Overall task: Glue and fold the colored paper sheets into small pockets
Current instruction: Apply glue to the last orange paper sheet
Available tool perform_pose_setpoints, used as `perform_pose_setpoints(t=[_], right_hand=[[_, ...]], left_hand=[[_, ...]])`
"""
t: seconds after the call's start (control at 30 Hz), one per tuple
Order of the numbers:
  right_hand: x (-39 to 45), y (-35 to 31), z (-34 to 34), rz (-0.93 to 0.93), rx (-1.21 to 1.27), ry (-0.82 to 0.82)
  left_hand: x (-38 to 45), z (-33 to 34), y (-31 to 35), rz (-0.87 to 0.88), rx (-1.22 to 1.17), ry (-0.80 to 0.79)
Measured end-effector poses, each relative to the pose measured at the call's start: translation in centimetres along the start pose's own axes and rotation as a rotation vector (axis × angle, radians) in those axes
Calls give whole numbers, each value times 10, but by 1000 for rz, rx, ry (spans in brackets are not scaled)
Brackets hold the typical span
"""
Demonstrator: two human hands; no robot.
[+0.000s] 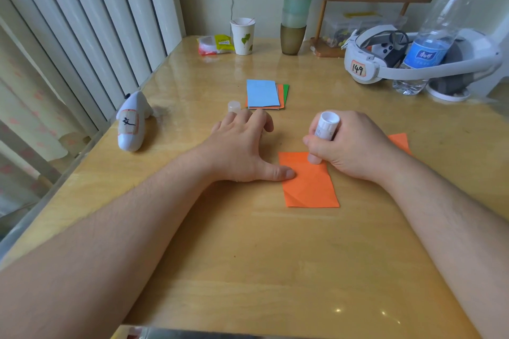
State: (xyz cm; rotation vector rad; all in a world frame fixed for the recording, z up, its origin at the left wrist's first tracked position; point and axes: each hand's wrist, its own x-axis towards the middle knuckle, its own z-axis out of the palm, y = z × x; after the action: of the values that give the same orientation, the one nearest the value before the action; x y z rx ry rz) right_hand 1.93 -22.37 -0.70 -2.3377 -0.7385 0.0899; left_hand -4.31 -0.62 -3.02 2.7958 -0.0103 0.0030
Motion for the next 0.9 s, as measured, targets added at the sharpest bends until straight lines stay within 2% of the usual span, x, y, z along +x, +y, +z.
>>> perform_pose_setpoints(t=[0.37,0.57,0.9], right_hand=[[2,10,-5,26,-50,21],[5,9,-6,32,66,301],[13,-12,22,-47,13,58]], left_hand=[[-1,-1,0,-3,-8,2],[-1,-1,0,1,-8,0],[1,1,0,-2,3,4]])
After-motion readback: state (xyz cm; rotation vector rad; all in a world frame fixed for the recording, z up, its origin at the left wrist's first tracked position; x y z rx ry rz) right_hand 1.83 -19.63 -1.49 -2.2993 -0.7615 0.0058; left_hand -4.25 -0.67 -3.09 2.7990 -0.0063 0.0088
